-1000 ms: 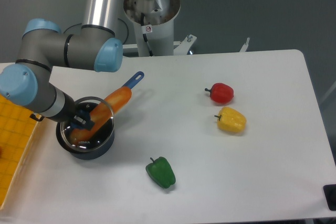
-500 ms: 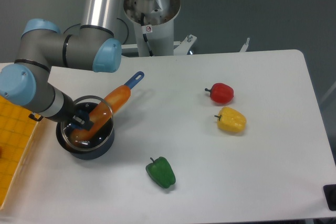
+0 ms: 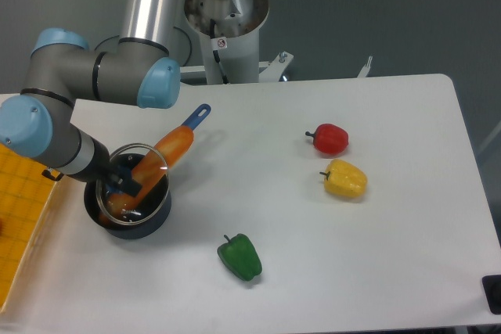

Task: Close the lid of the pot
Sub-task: 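Adjust the lid on the pot, pressing it down against the baguette, then open the gripper and release the lid knob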

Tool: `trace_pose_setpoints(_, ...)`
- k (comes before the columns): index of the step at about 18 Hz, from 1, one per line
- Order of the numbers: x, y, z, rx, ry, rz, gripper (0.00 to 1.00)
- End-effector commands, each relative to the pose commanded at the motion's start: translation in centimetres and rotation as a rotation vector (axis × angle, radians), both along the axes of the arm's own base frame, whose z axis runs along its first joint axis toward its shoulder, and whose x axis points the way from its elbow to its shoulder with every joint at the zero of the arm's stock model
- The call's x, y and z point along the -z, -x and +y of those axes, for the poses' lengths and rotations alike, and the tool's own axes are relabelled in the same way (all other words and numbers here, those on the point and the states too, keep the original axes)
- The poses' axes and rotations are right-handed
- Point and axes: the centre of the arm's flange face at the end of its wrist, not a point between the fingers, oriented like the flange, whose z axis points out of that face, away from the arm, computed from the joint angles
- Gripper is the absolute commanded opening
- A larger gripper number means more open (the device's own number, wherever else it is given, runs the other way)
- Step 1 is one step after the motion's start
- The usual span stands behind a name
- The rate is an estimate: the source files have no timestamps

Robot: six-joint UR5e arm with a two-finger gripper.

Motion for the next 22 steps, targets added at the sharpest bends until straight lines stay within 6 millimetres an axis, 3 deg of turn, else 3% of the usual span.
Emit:
trace_pose_setpoints(2, -1.0, 0.0, -0.2, 0.002, -0.016, 0.002, 1.00)
trace_pose_setpoints(5, -4.8, 0.9, -1.4, -0.010, -0.072, 0.010, 1.00)
trace_pose_setpoints(9, -7.1, 5.5, -3.3, 0.007, -0.095, 0.005, 1.00)
trace_pose_setpoints(12, -8.2, 9.8, -5.0, 0.100, -0.094, -0.012, 1.00)
trace_pose_setpoints(15, -7.3, 14.2, -7.2, 0.139, -0.070, -0.040, 1.00)
trace_pose_setpoints(17, -8.0, 17.6, -9.1, 0.140, -0.075, -0.045, 1.00)
trace_pose_setpoints(18, -7.9, 21.8, -11.4, 0.150, -0.073, -0.066, 1.00)
trace_pose_setpoints(22, -6.9, 28.3, -17.8, 0.190, -0.059, -0.123, 1.00)
